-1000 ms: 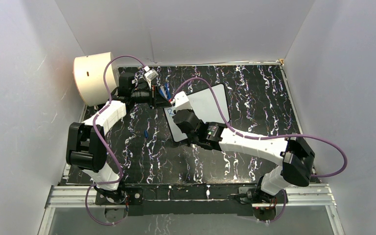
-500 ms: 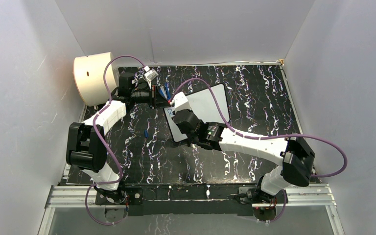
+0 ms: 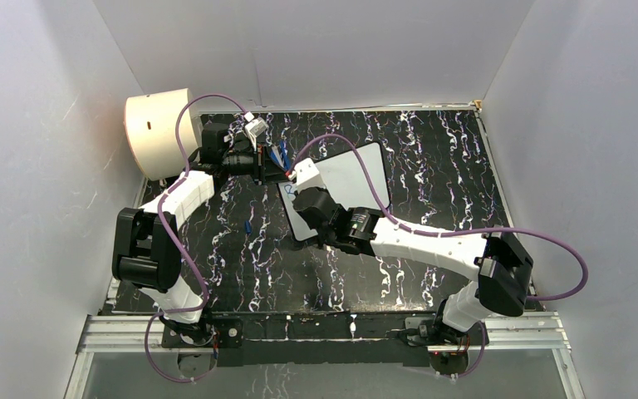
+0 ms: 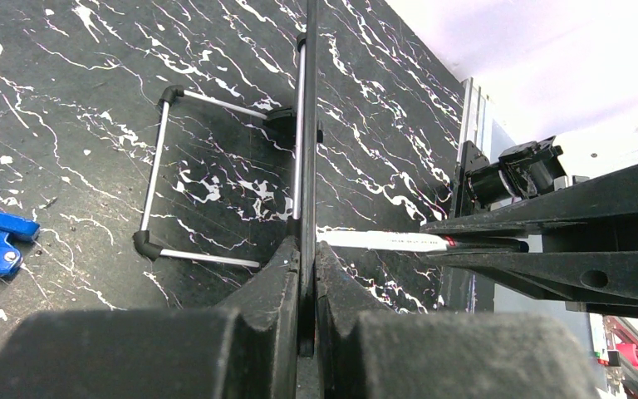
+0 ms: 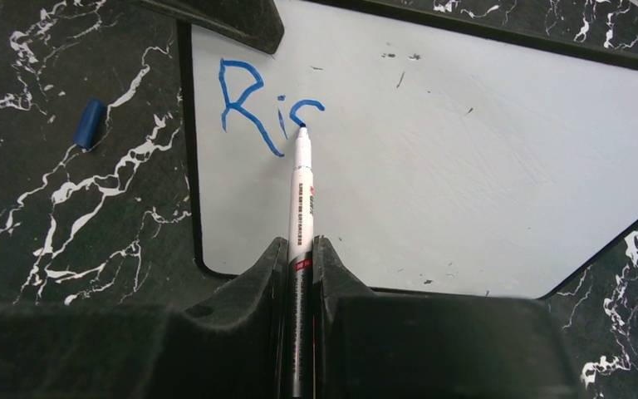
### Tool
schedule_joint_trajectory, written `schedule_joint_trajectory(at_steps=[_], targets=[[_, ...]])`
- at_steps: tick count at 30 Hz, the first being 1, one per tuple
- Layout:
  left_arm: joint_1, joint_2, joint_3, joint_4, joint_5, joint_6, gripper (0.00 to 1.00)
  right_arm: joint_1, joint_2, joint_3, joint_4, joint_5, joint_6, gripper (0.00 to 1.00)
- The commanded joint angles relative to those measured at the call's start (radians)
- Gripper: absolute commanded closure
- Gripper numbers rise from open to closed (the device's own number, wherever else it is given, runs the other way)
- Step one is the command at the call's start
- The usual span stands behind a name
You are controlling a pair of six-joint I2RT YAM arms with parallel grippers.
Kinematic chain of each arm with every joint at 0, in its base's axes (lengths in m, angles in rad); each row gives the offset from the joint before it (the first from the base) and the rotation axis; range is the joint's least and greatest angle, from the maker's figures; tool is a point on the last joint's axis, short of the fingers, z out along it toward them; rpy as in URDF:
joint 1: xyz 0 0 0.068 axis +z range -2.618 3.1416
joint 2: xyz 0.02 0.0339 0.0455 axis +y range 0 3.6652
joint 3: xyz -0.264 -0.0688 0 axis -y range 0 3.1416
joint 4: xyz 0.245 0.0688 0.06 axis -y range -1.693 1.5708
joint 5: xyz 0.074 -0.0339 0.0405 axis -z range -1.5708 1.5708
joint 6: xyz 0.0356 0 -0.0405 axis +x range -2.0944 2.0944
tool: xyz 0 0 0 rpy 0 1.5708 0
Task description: Write a sentence on the whiteboard
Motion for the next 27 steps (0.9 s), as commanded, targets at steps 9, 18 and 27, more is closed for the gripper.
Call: schedule_joint_trajectory(at_steps=[9, 18, 27], targets=[[-0.004, -0.056, 0.005, -0.01, 0.018, 0.0, 1.0, -0.009, 0.003, 0.034, -0.041, 0.042, 0.031, 1.0], [-0.005, -0.056, 0.004, -0.01, 0.018, -0.001, 1.0, -0.009, 0.007, 0.044, -0.056, -0.005, 0.035, 1.0], [-0.004, -0.058, 0.004, -0.01, 0.016, -0.001, 1.0, -0.01, 0.004, 0.04, -0.021, -0.03, 0.04, 1.0]])
